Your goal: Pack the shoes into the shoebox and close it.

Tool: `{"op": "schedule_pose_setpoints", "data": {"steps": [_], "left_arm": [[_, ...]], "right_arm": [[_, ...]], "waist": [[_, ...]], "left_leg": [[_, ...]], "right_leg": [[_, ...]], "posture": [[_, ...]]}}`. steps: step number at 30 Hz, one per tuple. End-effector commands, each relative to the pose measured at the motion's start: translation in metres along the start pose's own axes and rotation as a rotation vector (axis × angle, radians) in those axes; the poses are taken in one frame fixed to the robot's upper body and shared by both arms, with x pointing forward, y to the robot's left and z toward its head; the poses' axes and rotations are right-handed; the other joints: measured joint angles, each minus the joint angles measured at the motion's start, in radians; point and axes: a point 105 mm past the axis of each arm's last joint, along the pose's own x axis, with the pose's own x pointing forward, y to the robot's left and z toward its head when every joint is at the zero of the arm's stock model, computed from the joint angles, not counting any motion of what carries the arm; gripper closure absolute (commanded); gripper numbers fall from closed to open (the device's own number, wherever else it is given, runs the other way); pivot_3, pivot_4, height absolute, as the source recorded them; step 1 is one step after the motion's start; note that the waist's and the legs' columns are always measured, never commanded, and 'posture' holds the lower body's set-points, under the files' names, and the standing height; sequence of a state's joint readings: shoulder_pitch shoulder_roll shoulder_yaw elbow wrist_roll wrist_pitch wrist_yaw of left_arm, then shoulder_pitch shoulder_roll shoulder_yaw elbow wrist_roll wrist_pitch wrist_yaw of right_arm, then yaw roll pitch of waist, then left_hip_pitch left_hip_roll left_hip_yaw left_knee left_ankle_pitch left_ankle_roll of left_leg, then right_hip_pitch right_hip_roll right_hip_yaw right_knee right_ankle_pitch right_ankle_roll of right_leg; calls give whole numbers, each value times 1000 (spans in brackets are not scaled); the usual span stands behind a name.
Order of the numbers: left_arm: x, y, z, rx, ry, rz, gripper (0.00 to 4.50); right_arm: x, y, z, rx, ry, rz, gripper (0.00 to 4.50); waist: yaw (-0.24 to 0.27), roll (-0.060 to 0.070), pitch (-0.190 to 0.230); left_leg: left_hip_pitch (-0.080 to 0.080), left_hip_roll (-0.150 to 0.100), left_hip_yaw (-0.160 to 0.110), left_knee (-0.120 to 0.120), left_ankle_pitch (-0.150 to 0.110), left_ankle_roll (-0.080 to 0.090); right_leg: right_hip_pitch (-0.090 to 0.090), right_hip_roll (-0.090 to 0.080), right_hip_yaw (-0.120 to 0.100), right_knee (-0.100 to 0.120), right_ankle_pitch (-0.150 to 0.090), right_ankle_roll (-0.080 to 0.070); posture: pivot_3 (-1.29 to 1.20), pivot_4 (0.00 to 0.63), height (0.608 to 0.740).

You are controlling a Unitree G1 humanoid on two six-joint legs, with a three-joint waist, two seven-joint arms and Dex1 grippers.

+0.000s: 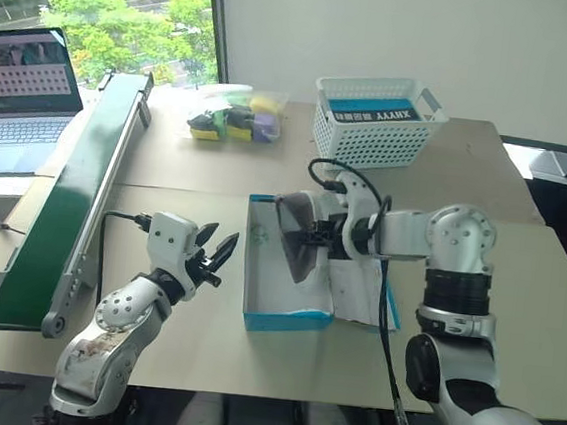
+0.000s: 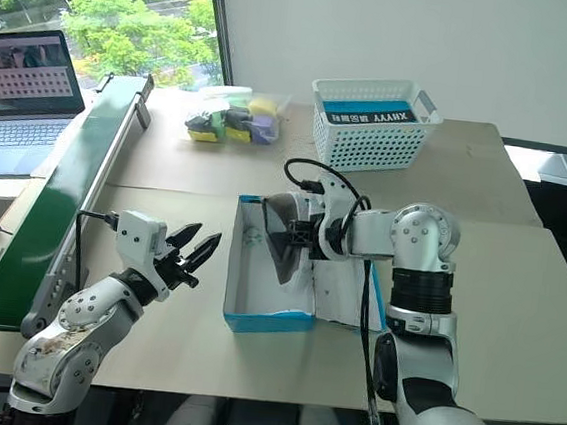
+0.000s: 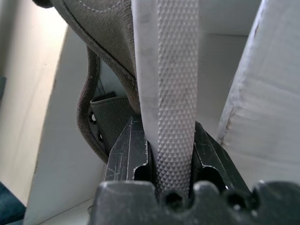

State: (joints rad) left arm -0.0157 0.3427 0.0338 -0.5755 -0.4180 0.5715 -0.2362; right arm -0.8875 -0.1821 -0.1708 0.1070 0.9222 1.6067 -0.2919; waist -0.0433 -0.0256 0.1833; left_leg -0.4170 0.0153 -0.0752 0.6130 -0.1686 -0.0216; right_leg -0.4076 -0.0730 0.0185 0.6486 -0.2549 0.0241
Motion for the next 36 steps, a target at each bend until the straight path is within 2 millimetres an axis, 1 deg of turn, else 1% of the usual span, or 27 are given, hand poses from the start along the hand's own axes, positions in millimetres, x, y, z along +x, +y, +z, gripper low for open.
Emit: {"op": "schedule_pose_setpoints", "data": {"steps": [1,6,9,11,12,14,16,17,18,19,21,22,23,25,26,27,29,30,31,32,33,34,36], "left_arm": [[-4,-4,10,23,-43,-1,2285],[-6,-3,11,27,-44,14,2285],[-7,-3,12,29,-47,17,2285],[-8,-3,13,31,-50,20,2262],[-8,-2,13,32,-51,21,2262],[-8,-2,13,32,-52,23,2262],[-9,-1,13,34,-51,26,2262],[-9,0,13,36,-51,29,2262],[-10,1,14,38,-52,35,2262],[-10,3,14,41,-51,43,2262],[-12,10,14,55,-50,69,2262],[-14,16,14,63,-49,91,2262],[-17,26,17,73,-56,138,2262],[-21,38,19,82,-64,188,2262],[-27,51,22,94,-71,250,2262],[-32,61,23,102,-76,290,2262],[-50,92,29,115,-94,439,2262],[-56,101,30,119,-101,481,2262],[-71,120,32,134,-101,584,2262],[-82,131,33,144,-101,649,2262],[-89,138,33,149,-100,689,2262],[-105,151,30,144,-81,756,2262],[-123,162,27,133,-60,816,2262]], "right_arm": [[2,-2,6,5,-17,-57,4042],[19,-2,5,18,-12,-107,4042],[23,-1,5,16,-16,-121,4042],[25,1,8,8,-32,-128,3076],[25,2,9,6,-41,-129,2927],[25,3,13,-1,-55,-127,2090],[23,7,20,-27,-80,-125,1508],[21,11,27,-57,-113,-124,1115],[16,15,37,-90,-157,-125,858],[12,20,47,-114,-201,-118,442],[1,34,66,-171,-288,-91,442],[-6,41,76,-214,-338,-80,442],[-13,50,86,-259,-390,-64,442],[-20,59,94,-305,-440,-47,442],[-26,67,100,-339,-484,-16,442],[-29,73,104,-363,-513,6,442],[-38,90,109,-420,-582,111,442],[-39,95,109,-439,-598,143,442],[-44,105,106,-515,-631,220,442],[-46,111,103,-573,-647,271,442],[-47,115,101,-612,-656,304,442],[-51,119,90,-691,-681,386,442],[-54,122,75,-779,-704,477,442]], "waist": [[1,0,0],[4,0,0],[4,0,0],[3,0,0],[3,0,0],[3,0,0],[2,0,0],[2,0,0],[1,0,0],[0,0,0],[-1,0,0],[-2,0,0],[-2,1,0],[-2,1,0],[-1,0,0],[-1,0,0],[-1,0,0],[-3,0,0],[-2,0,0],[-1,0,0],[-1,0,0],[0,0,0],[1,-1,0]], "left_leg": [[0,0,0,0,0,0],[0,0,0,0,0,0],[0,0,0,0,0,0],[0,0,0,0,0,0],[0,0,0,0,0,0],[1,0,0,1,0,0],[1,0,0,1,0,0],[1,0,0,1,0,0],[1,0,0,1,0,0],[1,0,0,1,0,0],[1,0,0,0,0,0],[1,0,0,0,0,0],[1,0,0,0,0,0],[1,0,0,0,0,0],[1,0,0,0,0,0],[1,0,0,0,0,0],[1,0,0,0,0,0],[1,0,0,0,0,0],[1,0,0,0,0,0],[1,0,0,0,0,0],[1,0,0,0,0,0],[1,0,0,0,0,0],[1,0,0,-1,0,0]], "right_leg": [[0,0,0,0,0,0],[0,0,0,0,0,0],[0,0,0,0,0,0],[0,0,0,0,0,0],[0,0,0,0,0,0],[0,0,0,0,0,0],[0,0,0,0,0,0],[0,0,0,0,0,0],[0,0,0,0,0,0],[0,0,0,0,0,0],[0,0,0,0,0,0],[0,0,0,0,0,0],[0,0,0,0,0,0],[-1,0,0,0,0,0],[-1,0,0,0,0,0],[0,0,0,0,0,0],[0,0,0,0,0,0],[0,0,0,0,0,0],[0,0,0,0,0,0],[0,0,0,0,0,0],[0,0,0,0,0,0],[0,0,0,0,0,0],[0,0,-1,-1,0,1]], "posture": [[0,150,734],[0,150,734],[0,150,734],[0,150,734],[0,150,734],[0,150,734],[0,150,734],[0,150,734],[0,150,734],[0,150,734],[0,150,734],[0,150,734],[0,150,734],[0,150,734],[0,150,734],[0,150,734],[0,150,734],[0,150,734],[0,150,734],[0,150,734],[0,150,734],[0,150,734],[0,150,734]]}}
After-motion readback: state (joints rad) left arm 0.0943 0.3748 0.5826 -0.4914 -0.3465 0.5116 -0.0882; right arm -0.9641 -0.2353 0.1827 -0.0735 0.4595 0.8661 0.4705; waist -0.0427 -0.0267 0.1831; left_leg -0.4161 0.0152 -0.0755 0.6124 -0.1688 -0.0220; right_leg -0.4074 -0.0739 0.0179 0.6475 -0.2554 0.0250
